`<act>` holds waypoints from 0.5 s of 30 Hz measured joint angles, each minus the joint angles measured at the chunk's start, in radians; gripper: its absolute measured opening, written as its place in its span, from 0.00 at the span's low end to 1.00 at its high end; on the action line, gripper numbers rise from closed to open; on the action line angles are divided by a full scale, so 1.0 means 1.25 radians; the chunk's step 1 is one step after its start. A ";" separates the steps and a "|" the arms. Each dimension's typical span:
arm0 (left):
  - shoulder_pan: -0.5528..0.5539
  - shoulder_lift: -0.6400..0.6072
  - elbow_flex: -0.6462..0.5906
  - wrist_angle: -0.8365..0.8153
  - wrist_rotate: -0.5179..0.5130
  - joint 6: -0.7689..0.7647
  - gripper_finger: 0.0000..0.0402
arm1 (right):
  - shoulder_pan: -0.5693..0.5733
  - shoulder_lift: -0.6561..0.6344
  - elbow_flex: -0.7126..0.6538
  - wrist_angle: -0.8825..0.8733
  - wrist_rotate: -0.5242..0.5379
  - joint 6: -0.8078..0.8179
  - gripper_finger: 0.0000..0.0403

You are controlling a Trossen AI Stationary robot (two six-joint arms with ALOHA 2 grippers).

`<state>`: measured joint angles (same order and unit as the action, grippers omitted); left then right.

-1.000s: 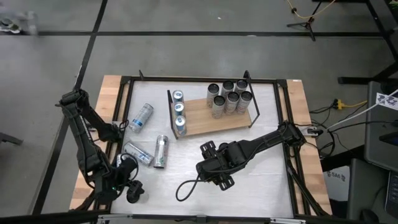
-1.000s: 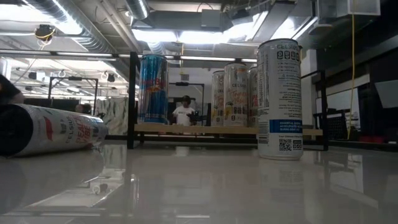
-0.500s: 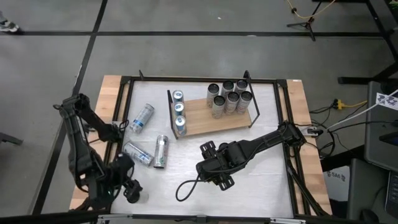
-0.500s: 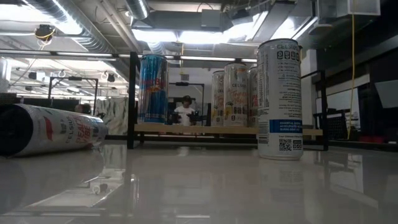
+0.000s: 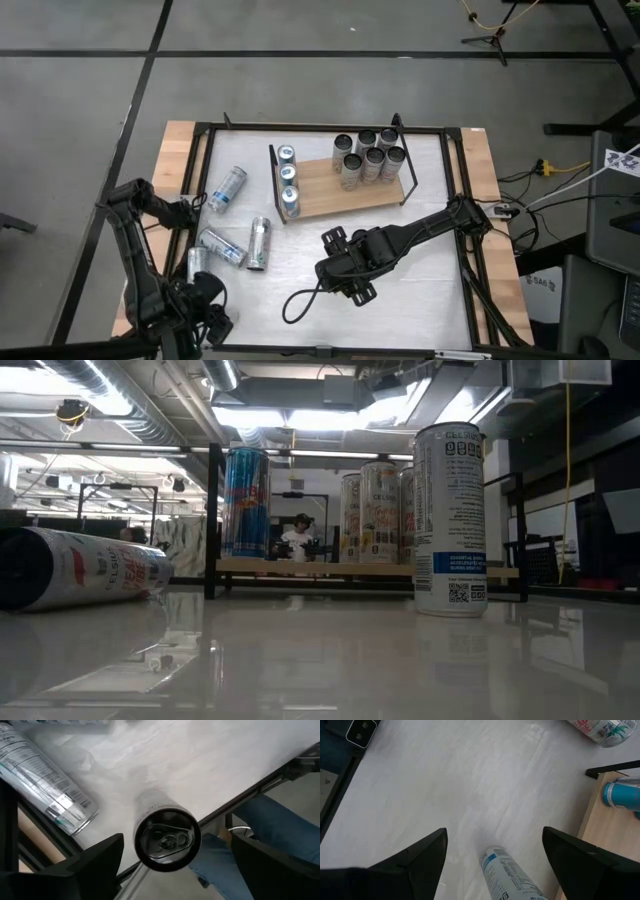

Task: Place canned beverage on shelf
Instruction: Put the white-yellow soda can on the shelf aligned with the other white-yellow soda can

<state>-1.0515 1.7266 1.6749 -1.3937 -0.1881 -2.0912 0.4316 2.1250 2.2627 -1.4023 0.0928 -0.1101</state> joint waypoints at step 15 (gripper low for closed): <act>-0.007 0.002 -0.037 0.047 -0.003 -0.002 0.90 | 0.000 0.000 0.000 0.002 0.000 0.000 0.80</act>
<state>-1.0600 1.7290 1.6287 -1.3346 -0.1919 -2.0942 0.4320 2.1250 2.2627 -1.3994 0.0925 -0.1101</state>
